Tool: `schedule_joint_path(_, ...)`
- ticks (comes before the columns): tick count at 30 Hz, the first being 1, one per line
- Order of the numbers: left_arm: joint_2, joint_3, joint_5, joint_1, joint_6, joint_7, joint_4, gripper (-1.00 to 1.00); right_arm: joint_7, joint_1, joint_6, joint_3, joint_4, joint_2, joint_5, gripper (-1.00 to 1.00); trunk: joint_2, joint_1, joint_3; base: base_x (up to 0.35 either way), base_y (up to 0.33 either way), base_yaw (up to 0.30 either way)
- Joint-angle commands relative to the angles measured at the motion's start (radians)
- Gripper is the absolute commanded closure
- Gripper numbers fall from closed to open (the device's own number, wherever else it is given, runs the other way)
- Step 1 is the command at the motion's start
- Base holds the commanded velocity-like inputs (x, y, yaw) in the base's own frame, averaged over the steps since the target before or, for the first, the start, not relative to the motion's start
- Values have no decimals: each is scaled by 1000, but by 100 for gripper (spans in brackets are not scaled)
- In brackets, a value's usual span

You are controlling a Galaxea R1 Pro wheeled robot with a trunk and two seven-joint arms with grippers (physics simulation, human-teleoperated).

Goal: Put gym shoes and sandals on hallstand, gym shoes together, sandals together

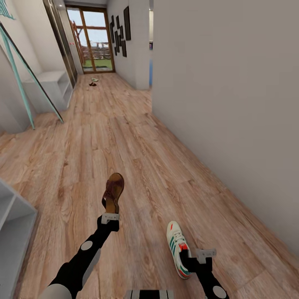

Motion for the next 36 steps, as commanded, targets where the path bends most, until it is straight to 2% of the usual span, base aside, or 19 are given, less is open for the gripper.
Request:
schedule_joint_path(1, 0, 0, 5, -1, -2, -4, 0, 100, -1, 0, -3, 2, 1, 0, -2, -100, -1, 0, -6, 0, 0, 0)
schedule_joint_path(21, -1, 2, 5, 0, 0, -3, 0, 100, -1, 0, -4, 2, -2, -1, -1, -100, -5, 9, -112, 0, 0, 0)
schedule_joint_path(31, -3, 0, 5, 1, -3, -4, -2, 100, -1, -6, 0, 4, -6, -2, 4, -100, -5, 9, -113, 0, 0, 0)
schedule_joint_path(36, -4, -1, 5, 1, -2, -4, -2, 100, -1, -40, 10, 4, 0, -2, 5, -100, -5, 9, -113, 0, 0, 0)
